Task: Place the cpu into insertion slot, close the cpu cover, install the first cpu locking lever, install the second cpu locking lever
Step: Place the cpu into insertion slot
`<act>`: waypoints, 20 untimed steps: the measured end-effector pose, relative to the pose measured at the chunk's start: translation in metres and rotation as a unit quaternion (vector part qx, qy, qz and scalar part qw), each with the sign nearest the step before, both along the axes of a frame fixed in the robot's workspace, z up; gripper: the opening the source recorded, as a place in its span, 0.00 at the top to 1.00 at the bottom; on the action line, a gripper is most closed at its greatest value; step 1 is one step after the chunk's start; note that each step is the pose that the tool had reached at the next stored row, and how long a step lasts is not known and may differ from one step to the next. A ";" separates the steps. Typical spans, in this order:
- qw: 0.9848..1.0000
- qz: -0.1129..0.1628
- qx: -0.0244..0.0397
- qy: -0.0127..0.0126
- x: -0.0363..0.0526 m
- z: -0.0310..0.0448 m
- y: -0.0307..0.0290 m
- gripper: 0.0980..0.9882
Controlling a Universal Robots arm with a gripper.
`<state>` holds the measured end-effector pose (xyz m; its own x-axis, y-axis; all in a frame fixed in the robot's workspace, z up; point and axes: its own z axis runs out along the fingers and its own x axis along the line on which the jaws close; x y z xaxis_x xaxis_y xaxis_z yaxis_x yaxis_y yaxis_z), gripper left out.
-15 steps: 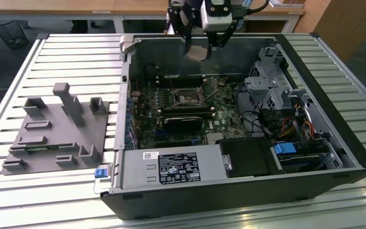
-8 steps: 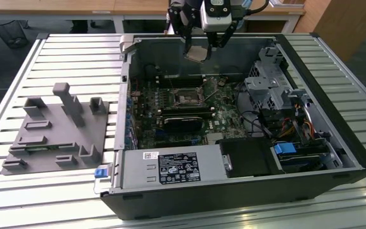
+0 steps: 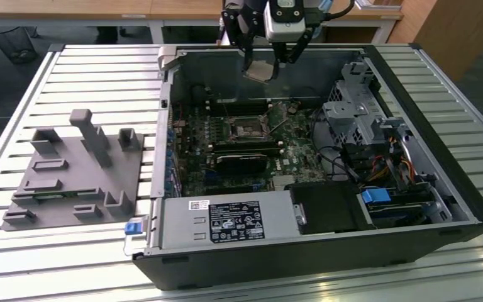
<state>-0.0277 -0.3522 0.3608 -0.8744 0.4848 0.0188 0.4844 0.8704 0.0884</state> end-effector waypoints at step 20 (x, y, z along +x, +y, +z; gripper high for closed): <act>1.000 -0.008 0.000 0.000 0.0000 -0.0014 0.0002 0.50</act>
